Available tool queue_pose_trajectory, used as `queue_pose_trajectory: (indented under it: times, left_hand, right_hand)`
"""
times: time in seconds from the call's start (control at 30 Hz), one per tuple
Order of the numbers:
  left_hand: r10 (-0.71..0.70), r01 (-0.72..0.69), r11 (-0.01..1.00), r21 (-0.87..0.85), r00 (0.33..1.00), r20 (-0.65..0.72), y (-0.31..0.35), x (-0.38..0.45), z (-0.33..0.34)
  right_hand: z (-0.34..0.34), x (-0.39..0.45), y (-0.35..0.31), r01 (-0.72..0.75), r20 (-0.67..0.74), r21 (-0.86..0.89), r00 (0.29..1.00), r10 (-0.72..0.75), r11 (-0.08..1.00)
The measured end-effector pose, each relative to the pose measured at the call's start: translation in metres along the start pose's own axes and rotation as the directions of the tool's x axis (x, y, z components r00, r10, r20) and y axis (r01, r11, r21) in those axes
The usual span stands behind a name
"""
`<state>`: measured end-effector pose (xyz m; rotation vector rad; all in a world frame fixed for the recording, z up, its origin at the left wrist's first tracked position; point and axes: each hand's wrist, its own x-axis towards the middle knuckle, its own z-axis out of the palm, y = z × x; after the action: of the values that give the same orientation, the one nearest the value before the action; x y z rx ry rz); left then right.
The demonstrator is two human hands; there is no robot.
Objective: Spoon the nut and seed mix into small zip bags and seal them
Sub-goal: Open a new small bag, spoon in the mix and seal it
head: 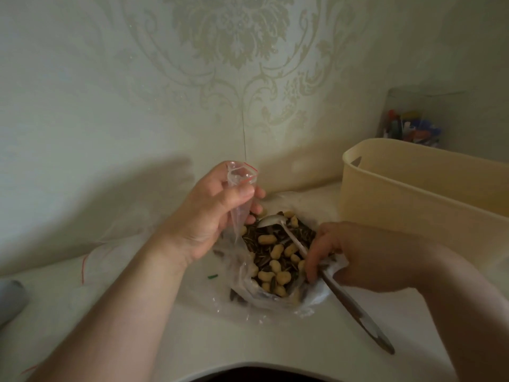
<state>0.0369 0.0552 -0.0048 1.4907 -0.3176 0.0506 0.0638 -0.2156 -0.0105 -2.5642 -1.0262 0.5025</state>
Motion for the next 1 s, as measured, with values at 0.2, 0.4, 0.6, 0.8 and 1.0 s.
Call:
queue_pose_trajectory:
  times: [0.2, 0.4, 0.6, 0.8, 1.0]
  left_hand:
    - [-0.252, 0.220, 0.952, 0.212, 0.958, 0.139, 0.002, -0.003, -0.001]
    - [-0.308, 0.256, 0.897, 0.361, 0.947, 0.094, 0.005, -0.005, -0.003]
    - [-0.468, 0.381, 0.869, 0.316, 0.841, 0.271, 0.009, -0.010, -0.011]
    - [-0.464, 0.412, 0.886, 0.213, 0.780, 0.420, 0.008, -0.011, -0.014]
    - [-0.455, 0.433, 0.888, 0.154, 0.783, 0.425, 0.008, -0.014, -0.005]
  right_hand:
    - [-0.002, 0.002, -0.003, 0.104, -0.123, 0.170, 0.989, -0.084, 0.980]
    - [0.010, 0.024, 0.000, 0.226, -0.611, 0.074, 0.780, -0.135, 0.971]
    - [0.004, 0.023, -0.011, 0.229, -0.823, 0.077, 0.564, -0.067, 0.970]
    - [-0.008, 0.009, -0.023, 0.128, -0.800, -0.097, 0.579, -0.154, 0.987]
    - [0.003, 0.004, -0.040, 0.106, -0.742, -0.177, 0.639, -0.203, 0.979]
